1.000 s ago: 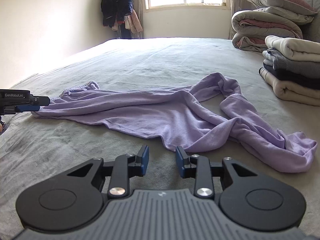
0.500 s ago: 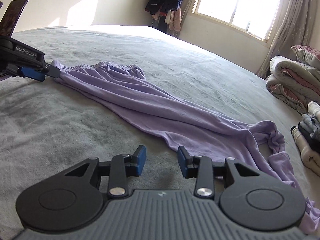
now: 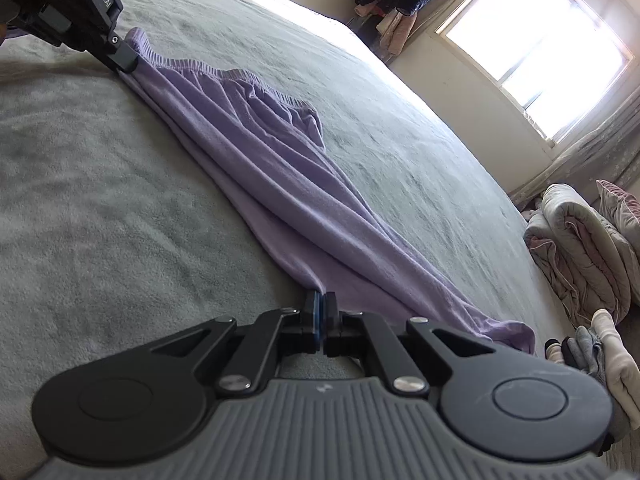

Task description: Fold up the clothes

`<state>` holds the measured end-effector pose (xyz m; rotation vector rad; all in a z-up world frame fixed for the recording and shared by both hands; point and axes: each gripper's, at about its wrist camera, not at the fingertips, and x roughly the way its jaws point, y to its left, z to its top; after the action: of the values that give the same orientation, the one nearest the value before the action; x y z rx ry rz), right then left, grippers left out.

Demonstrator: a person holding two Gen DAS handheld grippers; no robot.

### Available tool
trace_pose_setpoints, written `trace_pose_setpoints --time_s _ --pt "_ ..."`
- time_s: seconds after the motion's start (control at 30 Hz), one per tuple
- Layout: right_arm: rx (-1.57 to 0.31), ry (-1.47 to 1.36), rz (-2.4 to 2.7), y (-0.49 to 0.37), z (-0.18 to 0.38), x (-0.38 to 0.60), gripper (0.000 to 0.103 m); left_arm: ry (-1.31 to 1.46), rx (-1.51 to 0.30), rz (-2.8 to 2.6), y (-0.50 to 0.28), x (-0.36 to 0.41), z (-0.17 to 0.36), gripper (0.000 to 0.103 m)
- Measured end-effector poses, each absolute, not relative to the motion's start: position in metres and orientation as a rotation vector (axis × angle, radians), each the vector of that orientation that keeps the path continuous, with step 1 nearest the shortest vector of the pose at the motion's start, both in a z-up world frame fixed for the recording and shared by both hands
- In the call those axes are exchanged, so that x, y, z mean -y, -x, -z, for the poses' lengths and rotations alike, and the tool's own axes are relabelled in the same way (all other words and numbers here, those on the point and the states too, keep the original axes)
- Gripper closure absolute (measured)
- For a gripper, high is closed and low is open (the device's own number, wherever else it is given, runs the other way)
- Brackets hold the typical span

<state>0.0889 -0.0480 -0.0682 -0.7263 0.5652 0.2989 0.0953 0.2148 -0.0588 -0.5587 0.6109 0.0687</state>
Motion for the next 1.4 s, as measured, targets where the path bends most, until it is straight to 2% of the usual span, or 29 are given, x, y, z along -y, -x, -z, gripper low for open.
trace_pose_setpoints --time_s 0.5,0.9,1.1,1.13,1.2,1.23,1.27,1.3,1.4 --pt "-0.623 0.634 -0.415 -0.007 0.035 0.055 0.103 0.626 -0.625 -0.056 -0.07 -0.237 0.052 0.102" --pt "-0.674 0.633 -0.473 0.016 0.049 0.03 0.103 0.604 -0.686 -0.126 -0.051 -0.244 0.06 0.102" --pt "-0.678 0.566 -0.408 0.015 0.058 0.027 0.098 0.574 -0.68 -0.136 -0.053 -0.238 0.06 0.099" --pt "-0.689 0.523 -0.399 0.016 0.055 0.032 0.09 0.583 -0.681 -0.139 -0.053 -0.238 0.059 0.098" --pt "-0.709 0.436 -0.382 0.018 0.05 0.04 0.087 0.621 -0.681 -0.139 -0.051 -0.235 0.056 0.084" --pt "-0.715 0.395 -0.372 0.022 0.047 0.048 0.079 0.639 -0.677 -0.134 -0.049 -0.232 0.053 0.064" --pt "-0.721 0.354 -0.363 0.026 0.043 0.055 0.063 0.656 -0.672 -0.128 -0.047 -0.229 0.05 0.048" --pt "-0.722 0.329 -0.354 0.029 0.04 0.065 0.058 0.648 -0.673 -0.132 -0.047 -0.223 0.046 0.042" --pt "-0.721 0.285 -0.306 0.04 0.034 0.094 0.058 0.577 -0.679 -0.135 -0.043 -0.202 0.035 0.039"
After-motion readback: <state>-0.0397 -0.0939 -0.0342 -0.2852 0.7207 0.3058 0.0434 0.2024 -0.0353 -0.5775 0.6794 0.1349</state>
